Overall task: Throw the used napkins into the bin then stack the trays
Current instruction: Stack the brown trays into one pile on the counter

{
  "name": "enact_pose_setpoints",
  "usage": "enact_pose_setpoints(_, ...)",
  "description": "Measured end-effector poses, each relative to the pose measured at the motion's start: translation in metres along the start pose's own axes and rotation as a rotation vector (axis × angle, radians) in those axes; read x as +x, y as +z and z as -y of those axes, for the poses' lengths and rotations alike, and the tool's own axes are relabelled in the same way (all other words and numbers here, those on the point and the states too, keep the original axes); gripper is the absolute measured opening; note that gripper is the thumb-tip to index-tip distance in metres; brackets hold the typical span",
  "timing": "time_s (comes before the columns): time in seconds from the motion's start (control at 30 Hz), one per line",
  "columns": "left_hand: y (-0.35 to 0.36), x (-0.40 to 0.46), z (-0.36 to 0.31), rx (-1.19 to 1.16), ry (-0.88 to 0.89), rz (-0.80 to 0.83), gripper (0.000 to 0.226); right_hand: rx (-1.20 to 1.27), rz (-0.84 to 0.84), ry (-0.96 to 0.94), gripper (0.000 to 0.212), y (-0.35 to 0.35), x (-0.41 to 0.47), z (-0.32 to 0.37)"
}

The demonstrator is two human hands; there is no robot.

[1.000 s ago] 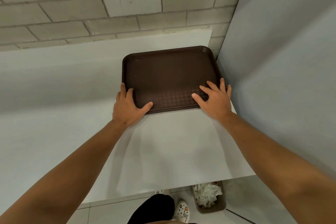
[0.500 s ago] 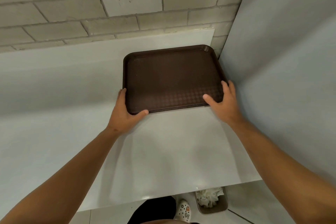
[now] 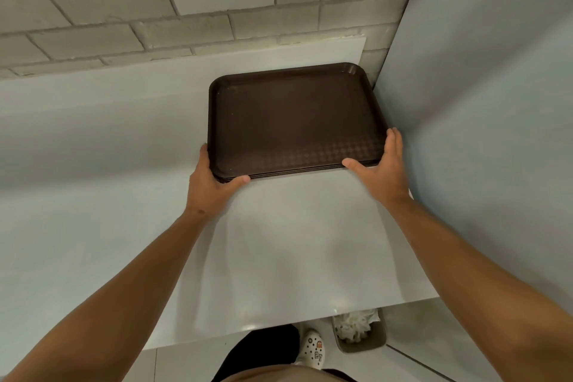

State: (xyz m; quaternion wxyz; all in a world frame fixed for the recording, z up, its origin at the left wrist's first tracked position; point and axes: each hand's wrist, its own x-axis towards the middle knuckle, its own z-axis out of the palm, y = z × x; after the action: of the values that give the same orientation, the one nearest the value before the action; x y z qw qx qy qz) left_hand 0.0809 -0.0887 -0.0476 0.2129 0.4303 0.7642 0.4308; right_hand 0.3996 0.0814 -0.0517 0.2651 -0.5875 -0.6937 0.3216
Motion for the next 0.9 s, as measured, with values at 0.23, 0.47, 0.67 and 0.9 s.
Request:
enact_pose_setpoints(0.23, 0.004, 0.001, 0.010, 0.056, 0.024, -0.021, 0.084, 0.022, -0.029, 0.011, 0.112, 0.001, 0.001, -0.004)
enact_pose_setpoints(0.47, 0.005, -0.001, 0.011, 0.078, 0.025, -0.063, 0.083, 0.033, -0.030, 0.003, 0.107, 0.001, 0.003, -0.006)
enact_pose_setpoints(0.67, 0.006, -0.003, 0.012, 0.061, 0.026, -0.095, 0.079, 0.032, -0.027, -0.010, 0.102, 0.001, 0.003, -0.009)
enact_pose_setpoints(0.9, 0.007, -0.004, 0.010, 0.073, 0.027, -0.116, 0.078, 0.044, -0.023, -0.016, 0.099, 0.001, 0.005, -0.011)
